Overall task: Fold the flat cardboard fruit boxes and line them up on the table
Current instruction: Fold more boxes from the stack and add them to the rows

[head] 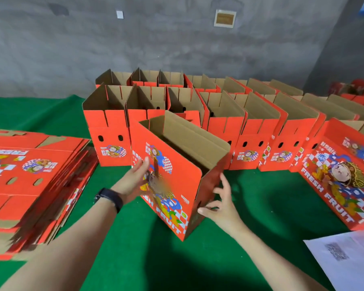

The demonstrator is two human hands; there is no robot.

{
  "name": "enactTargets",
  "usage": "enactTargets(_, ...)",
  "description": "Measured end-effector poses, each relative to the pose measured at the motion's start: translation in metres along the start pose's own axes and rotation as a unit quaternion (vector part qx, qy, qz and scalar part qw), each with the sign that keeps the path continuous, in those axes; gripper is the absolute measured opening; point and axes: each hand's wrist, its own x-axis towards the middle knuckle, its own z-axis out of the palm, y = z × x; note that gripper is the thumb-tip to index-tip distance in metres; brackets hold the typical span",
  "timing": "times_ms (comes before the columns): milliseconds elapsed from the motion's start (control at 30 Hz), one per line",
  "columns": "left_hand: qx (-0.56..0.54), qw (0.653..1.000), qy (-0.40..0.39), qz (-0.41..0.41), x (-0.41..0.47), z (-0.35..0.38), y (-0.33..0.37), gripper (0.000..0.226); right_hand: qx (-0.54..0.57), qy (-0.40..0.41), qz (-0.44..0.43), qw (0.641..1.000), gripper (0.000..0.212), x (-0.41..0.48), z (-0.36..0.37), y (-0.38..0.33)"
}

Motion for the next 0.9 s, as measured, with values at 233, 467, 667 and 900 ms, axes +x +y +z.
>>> enactTargets(233,-0.100,0.992,0.066,0.027,-0.021,0.040,0.037,0.111,-0.029,0.041,-0.027,0.998,0.119,-0.004,0.021,0.011)
enactTargets(467,-0.025,0.989,0.120,0.081,-0.034,0.085,0.041,0.036,-0.080,0.086,-0.064,0.991,0.123,0.002,0.020,0.011)
enactTargets(667,0.024,0.990,0.089,0.110,-0.039,0.125,0.034,0.043,-0.151,0.163,-0.056,0.973,0.124,-0.003,-0.012,0.018)
enactTargets(900,0.101,0.983,0.000,0.151,-0.055,0.216,0.039,0.071,-0.165,0.265,-0.055,0.949,0.122,-0.033,-0.101,0.030)
